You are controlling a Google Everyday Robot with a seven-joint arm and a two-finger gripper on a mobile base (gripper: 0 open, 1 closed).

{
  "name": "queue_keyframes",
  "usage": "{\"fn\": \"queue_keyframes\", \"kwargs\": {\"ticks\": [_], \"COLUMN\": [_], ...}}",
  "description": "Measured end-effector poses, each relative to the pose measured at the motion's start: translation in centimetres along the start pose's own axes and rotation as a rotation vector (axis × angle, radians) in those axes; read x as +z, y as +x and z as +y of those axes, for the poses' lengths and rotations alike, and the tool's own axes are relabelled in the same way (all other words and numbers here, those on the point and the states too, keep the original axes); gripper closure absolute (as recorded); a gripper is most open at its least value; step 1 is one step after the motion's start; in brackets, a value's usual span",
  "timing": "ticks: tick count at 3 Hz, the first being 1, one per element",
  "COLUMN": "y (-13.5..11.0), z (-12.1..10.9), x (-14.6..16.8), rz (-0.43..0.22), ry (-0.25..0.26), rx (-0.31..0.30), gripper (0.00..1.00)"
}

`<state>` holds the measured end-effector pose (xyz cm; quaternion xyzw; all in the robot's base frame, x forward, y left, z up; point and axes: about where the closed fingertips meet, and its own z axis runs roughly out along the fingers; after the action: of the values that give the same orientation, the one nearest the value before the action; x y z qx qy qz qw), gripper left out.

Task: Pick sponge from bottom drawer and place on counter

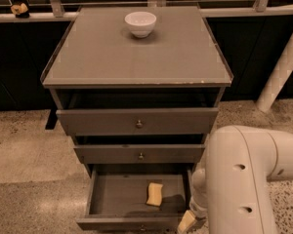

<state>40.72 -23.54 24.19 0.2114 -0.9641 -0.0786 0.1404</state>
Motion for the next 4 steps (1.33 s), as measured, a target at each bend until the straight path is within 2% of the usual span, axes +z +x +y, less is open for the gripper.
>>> {"fn": "queue_keyframes", "kwargs": {"ticks": [1,2,3,4], "y": [0.5,1.9,3.7,4.3], "z": [1.3,1.8,3.3,3.1], "x": [-0.2,0.7,4.7,7.6], "rz": [-0.023,-0.042,-0.052,-0.074], "ry": [0.111,0.135,0.035,-0.122], "rx": [-0.192,-0.301,-0.323,-0.189], "gripper": [0.0,0.0,0.0,0.0]}}
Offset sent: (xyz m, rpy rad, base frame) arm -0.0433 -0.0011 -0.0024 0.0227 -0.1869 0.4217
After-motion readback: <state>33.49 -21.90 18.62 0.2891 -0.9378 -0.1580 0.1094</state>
